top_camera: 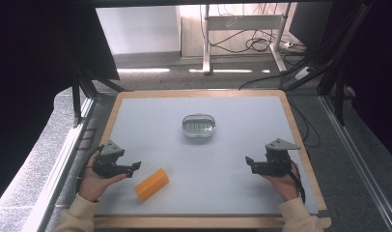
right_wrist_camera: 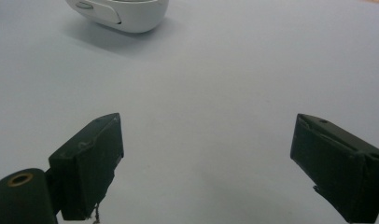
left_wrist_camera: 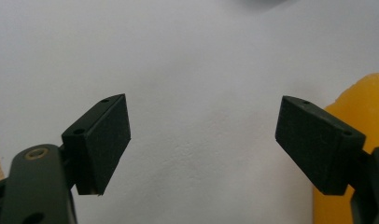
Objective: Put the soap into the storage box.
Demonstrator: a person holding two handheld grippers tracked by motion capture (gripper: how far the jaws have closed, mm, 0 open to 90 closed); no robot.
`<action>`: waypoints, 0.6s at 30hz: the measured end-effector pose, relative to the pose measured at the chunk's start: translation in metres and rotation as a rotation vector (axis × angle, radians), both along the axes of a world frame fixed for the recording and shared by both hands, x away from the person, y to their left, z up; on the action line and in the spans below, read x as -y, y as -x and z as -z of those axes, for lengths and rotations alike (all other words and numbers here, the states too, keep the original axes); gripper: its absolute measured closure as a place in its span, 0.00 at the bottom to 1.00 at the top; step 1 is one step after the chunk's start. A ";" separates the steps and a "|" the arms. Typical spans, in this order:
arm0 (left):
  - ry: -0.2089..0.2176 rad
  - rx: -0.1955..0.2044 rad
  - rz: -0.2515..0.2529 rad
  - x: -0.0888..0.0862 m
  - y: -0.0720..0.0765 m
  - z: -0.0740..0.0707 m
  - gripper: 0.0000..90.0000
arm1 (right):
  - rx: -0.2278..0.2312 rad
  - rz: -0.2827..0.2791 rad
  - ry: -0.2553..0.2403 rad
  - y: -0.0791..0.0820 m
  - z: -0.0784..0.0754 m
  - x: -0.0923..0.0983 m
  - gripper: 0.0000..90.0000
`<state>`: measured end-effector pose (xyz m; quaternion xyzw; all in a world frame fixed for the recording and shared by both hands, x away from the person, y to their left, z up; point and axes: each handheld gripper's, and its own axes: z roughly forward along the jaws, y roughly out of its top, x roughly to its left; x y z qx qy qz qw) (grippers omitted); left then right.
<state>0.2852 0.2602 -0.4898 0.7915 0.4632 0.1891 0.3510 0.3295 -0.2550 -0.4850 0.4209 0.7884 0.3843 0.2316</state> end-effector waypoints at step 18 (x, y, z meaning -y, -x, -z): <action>-0.029 -0.016 0.083 0.000 0.016 -0.025 0.30 | 0.031 -0.012 -0.002 0.014 0.007 0.003 0.16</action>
